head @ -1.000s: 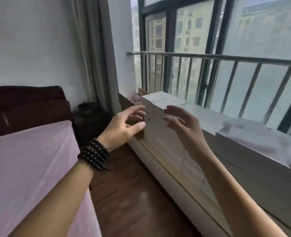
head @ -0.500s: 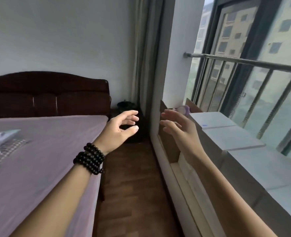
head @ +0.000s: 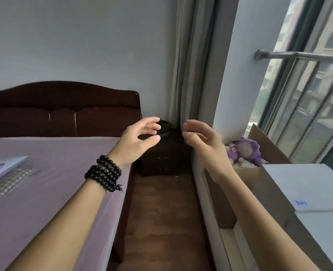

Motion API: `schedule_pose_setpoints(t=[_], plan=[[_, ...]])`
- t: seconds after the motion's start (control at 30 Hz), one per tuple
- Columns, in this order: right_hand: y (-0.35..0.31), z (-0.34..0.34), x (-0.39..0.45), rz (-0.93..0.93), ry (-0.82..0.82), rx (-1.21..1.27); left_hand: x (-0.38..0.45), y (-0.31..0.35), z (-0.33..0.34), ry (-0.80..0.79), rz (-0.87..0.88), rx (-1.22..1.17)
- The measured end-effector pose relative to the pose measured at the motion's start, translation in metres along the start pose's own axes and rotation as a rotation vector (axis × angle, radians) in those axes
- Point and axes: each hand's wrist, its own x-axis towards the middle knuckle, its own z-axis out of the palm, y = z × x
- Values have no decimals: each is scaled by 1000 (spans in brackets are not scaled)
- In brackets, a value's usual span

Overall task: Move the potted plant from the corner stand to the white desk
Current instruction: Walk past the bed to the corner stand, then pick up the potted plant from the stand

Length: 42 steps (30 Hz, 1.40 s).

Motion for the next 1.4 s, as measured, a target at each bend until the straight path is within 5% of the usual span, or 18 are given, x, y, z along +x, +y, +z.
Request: schedule_pose_setpoints(t=[0.47, 0.8, 1.13, 1.4], plan=[[167, 54, 321, 110, -113, 39, 305, -148, -5, 42, -151, -11], [315, 128, 547, 180, -72, -70, 556, -336, -16, -23, -166, -138], [478, 174, 680, 397, -127, -56, 703, -497, 26, -96, -404, -230], [659, 194, 745, 714, -191, -71, 772, -647, 93, -3, -753, -336]])
